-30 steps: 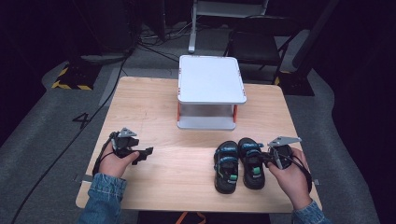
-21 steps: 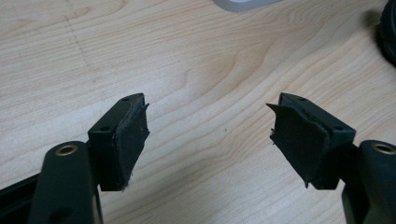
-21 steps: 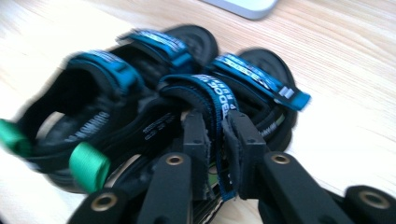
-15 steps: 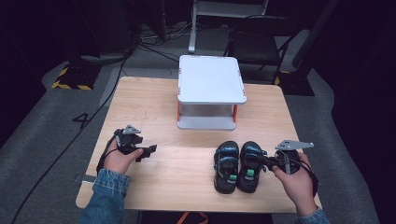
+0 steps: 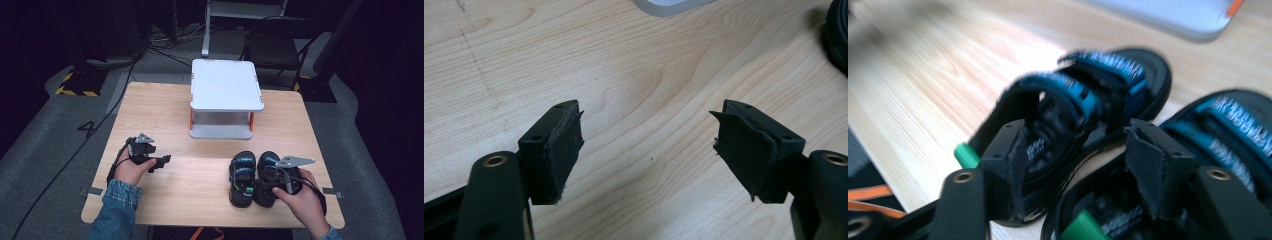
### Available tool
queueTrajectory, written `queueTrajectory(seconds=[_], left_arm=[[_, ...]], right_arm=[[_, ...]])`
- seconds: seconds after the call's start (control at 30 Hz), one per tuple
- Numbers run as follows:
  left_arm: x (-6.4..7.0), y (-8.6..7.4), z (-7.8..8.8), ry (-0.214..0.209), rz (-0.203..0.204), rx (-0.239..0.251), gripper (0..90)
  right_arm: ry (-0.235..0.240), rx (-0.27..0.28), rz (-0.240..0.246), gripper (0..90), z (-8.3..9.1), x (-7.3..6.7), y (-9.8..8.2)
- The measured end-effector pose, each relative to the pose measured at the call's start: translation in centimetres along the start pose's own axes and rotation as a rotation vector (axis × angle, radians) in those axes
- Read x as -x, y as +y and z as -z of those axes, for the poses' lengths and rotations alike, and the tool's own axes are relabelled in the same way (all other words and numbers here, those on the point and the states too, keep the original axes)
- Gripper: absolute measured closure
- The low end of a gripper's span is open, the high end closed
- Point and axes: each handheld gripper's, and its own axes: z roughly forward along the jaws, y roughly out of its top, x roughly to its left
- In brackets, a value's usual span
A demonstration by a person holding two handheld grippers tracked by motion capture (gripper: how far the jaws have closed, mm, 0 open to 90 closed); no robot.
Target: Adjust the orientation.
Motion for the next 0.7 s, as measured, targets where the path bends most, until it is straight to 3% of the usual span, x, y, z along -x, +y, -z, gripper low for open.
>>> queueTrajectory(seconds=[0.07, 0.13, 0.23, 0.43, 0.5, 0.7], left_arm=[[-0.1, -0.2, 0.3, 0.001, 0.013, 0.008, 26.4], [-0.3, -0.5, 0.4, 0.010, 0.018, 0.003, 26.4], [-0.5, -0.7, 0.5, 0.018, 0.022, 0.002, 26.5], [-0.6, -1.1, 0.8, 0.025, 0.027, 0.002, 26.5], [-0.7, -1.2, 0.8, 0.020, 0.038, 0.002, 26.5], [-0.8, -1.4, 0.6, 0.029, 0.032, -0.007, 26.5]], right_arm=[[-0.025, -0.049, -0.021, 45.5, -0.6, -0.3, -0.2], [-0.021, -0.042, -0.073, 46.7, -0.9, -0.1, -0.2], [-0.015, -0.044, -0.108, 45.0, -1.2, -0.2, 0.0], [-0.107, -0.100, -0.085, 46.4, -0.4, -0.4, 0.3], [-0.087, -0.089, -0.118, 48.2, -0.5, 0.0, 0.3], [-0.040, -0.101, -0.176, 42.7, -1.5, 0.7, 0.1]])
